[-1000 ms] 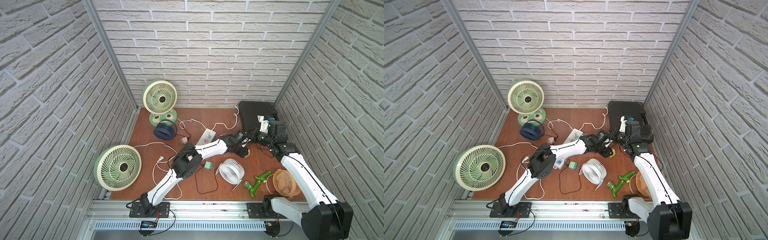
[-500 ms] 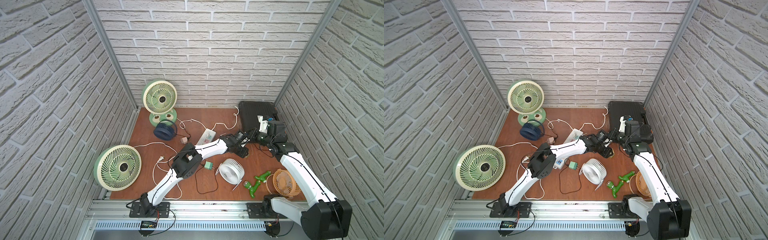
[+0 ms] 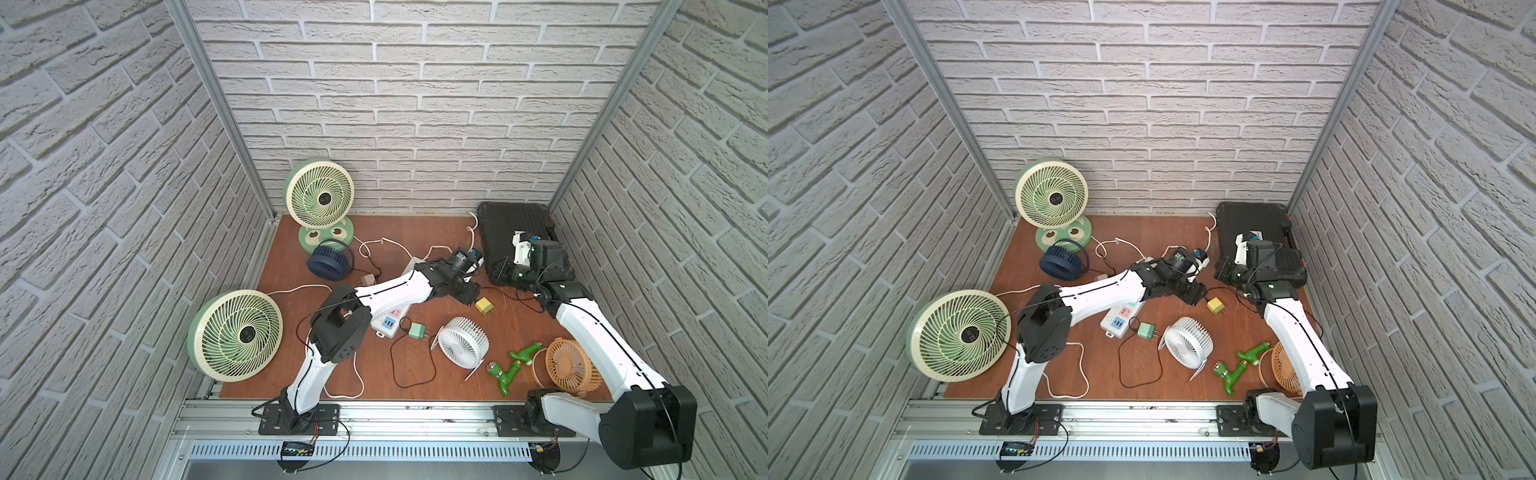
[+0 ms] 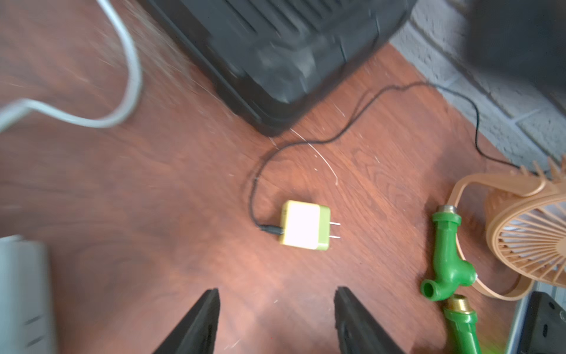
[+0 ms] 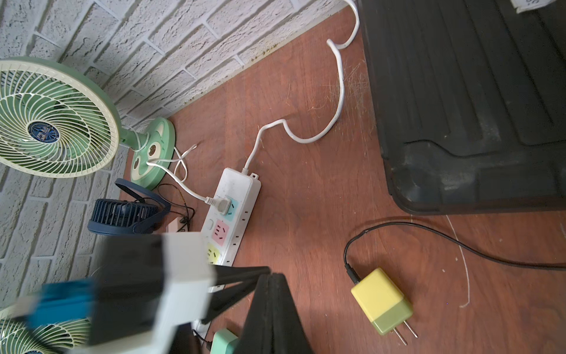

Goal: Unplug the desk fan from the power strip
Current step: Place the plug at the center of the board.

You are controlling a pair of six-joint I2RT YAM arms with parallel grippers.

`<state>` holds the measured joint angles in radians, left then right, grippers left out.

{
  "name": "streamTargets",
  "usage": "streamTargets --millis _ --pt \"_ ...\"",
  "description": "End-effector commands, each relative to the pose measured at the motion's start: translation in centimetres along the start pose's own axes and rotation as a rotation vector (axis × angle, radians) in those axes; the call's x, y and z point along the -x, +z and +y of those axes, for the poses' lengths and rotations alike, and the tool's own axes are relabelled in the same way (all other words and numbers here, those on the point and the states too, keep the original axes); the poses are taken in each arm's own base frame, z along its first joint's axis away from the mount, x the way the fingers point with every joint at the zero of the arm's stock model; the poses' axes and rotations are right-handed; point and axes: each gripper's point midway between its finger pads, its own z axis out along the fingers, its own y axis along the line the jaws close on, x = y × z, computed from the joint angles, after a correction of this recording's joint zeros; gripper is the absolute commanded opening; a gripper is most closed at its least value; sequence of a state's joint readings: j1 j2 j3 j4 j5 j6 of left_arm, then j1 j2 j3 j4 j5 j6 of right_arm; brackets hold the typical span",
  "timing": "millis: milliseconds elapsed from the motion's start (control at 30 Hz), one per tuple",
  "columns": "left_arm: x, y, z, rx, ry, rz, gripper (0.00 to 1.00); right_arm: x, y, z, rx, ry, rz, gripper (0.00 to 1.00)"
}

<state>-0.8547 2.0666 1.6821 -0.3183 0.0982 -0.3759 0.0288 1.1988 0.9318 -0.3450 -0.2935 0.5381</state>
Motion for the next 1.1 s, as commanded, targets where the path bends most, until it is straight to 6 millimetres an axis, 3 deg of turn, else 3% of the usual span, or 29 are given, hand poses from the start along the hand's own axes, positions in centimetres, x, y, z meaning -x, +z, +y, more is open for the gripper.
streamTargets --millis 0,267,500,667,900,1067 --pt "2.0 -3.5 2.3 0.078 0.008 -0.101 0.65 0.3 0.5 1.8 0.045 -0.057 0.015 0.07" --pt "0.0 -9.3 8.5 0.251 -0.058 -0.151 0.66 -1.8 4.3 5.1 0.114 -0.133 0.151 0.06" --pt "-3.6 -11.8 13.7 0.352 -0.158 -0.165 0.64 -4.5 9.6 8.4 0.191 -0.172 0.256 0.06" --pt "-4.9 -11.7 15.6 0.384 -0.191 -0.165 0.63 -5.6 13.6 9.3 0.206 -0.177 0.292 0.05" --pt "-5.6 -10.4 16.7 0.400 -0.195 -0.132 0.62 -5.7 18.1 9.1 0.189 -0.155 0.305 0.05" --pt "-5.5 -9.2 17.3 0.409 -0.186 -0.110 0.63 -6.9 21.4 7.8 0.158 -0.135 0.355 0.04"
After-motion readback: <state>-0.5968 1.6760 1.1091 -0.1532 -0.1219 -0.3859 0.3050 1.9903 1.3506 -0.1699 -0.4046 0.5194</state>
